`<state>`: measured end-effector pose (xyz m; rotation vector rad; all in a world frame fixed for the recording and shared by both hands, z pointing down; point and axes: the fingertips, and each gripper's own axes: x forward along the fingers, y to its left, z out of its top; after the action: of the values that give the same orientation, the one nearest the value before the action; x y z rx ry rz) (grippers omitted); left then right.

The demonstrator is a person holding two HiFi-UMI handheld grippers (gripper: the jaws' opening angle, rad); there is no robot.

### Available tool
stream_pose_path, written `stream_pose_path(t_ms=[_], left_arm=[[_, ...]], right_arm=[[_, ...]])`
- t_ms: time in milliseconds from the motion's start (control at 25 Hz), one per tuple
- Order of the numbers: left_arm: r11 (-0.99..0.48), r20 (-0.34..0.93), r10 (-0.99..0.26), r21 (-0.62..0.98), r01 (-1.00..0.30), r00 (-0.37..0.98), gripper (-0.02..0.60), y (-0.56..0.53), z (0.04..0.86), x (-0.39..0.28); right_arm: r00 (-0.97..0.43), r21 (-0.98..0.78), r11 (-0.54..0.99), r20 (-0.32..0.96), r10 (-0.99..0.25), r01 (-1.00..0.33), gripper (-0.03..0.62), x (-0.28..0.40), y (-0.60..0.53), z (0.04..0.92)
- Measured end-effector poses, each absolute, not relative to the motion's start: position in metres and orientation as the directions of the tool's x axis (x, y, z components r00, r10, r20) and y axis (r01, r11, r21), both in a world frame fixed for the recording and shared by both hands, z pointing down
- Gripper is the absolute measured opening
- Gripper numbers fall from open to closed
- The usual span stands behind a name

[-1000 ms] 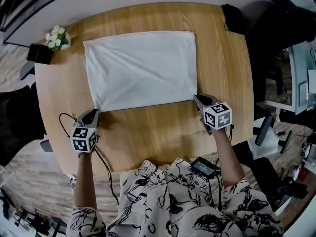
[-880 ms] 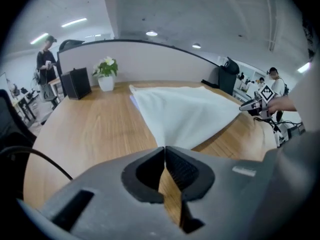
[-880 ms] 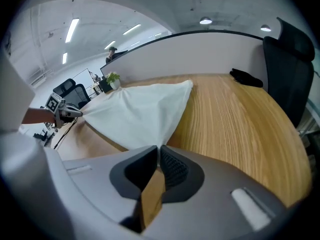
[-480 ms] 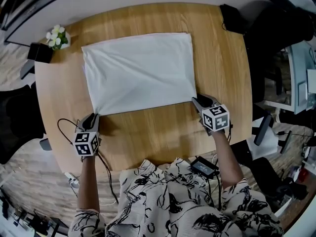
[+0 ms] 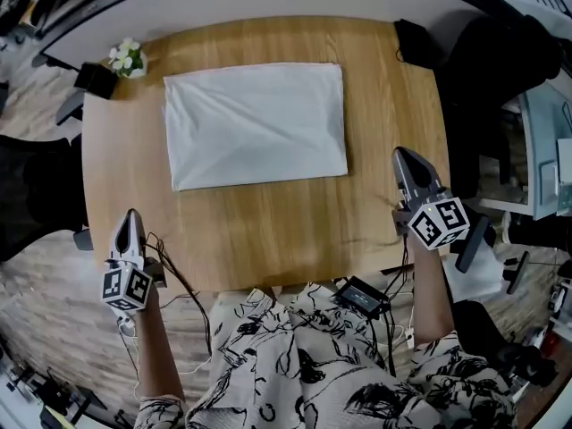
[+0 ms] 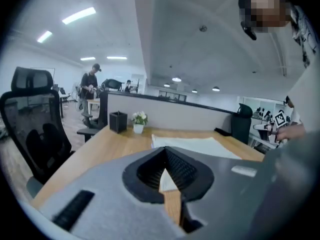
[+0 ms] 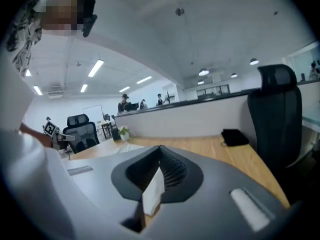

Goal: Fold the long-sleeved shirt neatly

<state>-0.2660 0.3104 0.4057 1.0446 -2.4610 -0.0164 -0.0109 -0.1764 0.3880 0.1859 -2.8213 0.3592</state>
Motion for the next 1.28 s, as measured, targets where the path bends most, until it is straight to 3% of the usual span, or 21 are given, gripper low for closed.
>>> stream_pose_path(t_ms=[320, 560, 1280], left_arm=[[0.740, 0.110, -0.672, 0.077, -0.668, -0.732, 0.005, 0.319, 0.248, -0.251], [0.717, -0.051, -0.697, -0.031, -0.696, -0.716, 0.005, 0.353, 0.177, -0.212], [0.661, -0.107, -0.747, -0.024, -0.750, -0.656, 0.003, 0.454, 0.151, -0.133]], right_arm=[[-0.974, 0.002, 0.976, 0.052, -0.219, -0.219, 0.006, 0.016, -0.167, 0.239], [-0.954, 0.083, 0.952, -0.079, -0.290, -0.296, 0.006, 0.061, -0.130, 0.160], [-0.914, 0.110, 0.912, -0.142, -0.380, -0.396, 0.006, 0.165, 0.013, 0.109]])
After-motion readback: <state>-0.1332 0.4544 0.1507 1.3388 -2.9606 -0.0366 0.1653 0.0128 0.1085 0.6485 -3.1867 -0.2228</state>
